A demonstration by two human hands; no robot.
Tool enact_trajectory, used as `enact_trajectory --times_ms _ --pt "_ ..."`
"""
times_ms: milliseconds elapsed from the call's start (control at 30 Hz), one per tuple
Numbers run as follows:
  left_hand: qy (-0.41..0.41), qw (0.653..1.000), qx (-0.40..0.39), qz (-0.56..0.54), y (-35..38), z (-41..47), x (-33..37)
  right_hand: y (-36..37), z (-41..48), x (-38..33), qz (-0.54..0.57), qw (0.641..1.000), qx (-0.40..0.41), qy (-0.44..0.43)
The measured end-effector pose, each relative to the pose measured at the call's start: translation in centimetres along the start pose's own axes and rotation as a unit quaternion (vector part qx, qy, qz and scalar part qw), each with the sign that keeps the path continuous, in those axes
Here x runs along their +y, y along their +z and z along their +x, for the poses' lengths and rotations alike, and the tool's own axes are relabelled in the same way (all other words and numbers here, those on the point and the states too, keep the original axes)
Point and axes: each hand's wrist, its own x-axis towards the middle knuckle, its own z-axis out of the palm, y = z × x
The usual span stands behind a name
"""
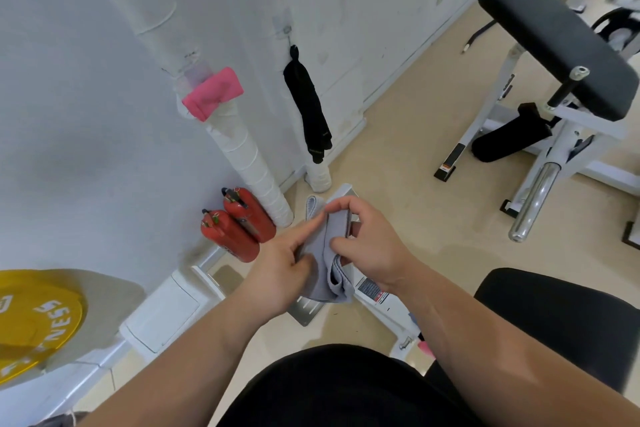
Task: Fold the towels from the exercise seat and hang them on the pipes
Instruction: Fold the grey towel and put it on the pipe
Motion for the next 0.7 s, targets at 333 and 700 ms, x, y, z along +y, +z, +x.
enact_trajectory --times_ms 333,700 --pt "0.029 0.998 0.043 -0.03 -0.5 -0.2 1.7 1.2 -0.9 -1.8 0.076 0.996 -0.012 -0.035" --pt "0.01 0.989 -0.025 -0.145 -9.2 2.2 1.8 0.9 3.1 -7.1 -0.199 0.957 -0.077 -0.196"
